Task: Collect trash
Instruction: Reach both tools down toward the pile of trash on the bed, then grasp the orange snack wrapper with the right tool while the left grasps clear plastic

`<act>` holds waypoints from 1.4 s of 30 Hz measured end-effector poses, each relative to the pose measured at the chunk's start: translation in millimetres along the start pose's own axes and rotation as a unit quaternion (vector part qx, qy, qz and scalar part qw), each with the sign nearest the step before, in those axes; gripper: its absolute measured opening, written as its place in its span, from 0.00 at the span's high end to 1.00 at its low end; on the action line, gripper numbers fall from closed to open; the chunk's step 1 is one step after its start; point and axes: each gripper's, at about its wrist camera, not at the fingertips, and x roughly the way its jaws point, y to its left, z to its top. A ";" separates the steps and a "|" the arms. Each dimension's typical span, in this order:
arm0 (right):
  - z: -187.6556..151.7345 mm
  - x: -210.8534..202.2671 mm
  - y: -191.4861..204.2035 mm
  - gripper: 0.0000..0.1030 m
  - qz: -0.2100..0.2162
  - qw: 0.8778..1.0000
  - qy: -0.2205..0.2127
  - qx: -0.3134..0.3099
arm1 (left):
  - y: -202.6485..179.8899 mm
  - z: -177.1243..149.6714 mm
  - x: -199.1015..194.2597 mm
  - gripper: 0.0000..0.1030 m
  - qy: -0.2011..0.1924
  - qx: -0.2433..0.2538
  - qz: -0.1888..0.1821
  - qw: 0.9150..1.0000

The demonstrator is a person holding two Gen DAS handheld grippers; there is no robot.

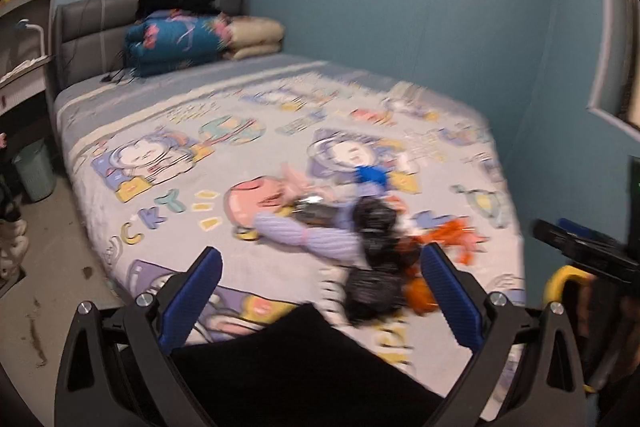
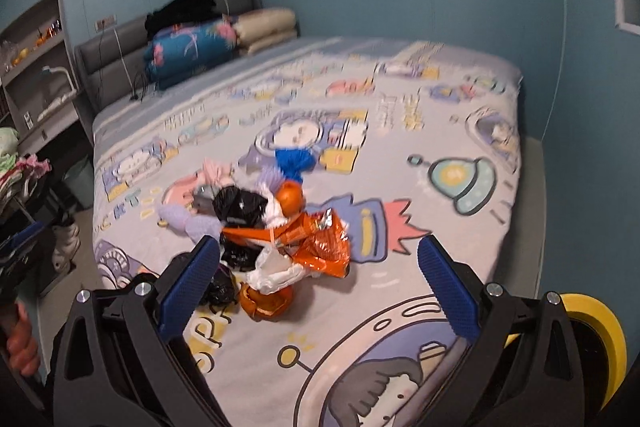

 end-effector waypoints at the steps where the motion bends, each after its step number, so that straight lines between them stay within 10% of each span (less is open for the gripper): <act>1: 1.3 11.5 1.1 0.08 -0.004 1.000 0.015 -0.007 | 4.7 1.9 7.7 0.07 0.005 0.000 0.000 1.000; 21: 22.1 131.7 -26.8 0.08 0.048 0.985 0.147 0.081 | 62.4 14.4 187.8 0.08 0.136 -0.059 0.010 0.989; 30: 20.5 157.2 -15.2 0.09 0.072 0.978 0.174 0.092 | 56.6 13.4 216.3 0.26 0.161 -0.059 -0.012 0.985; 42: 13.7 167.6 -13.2 0.60 0.090 0.970 0.199 0.111 | 48.6 15.9 233.5 0.73 0.176 -0.079 -0.040 0.980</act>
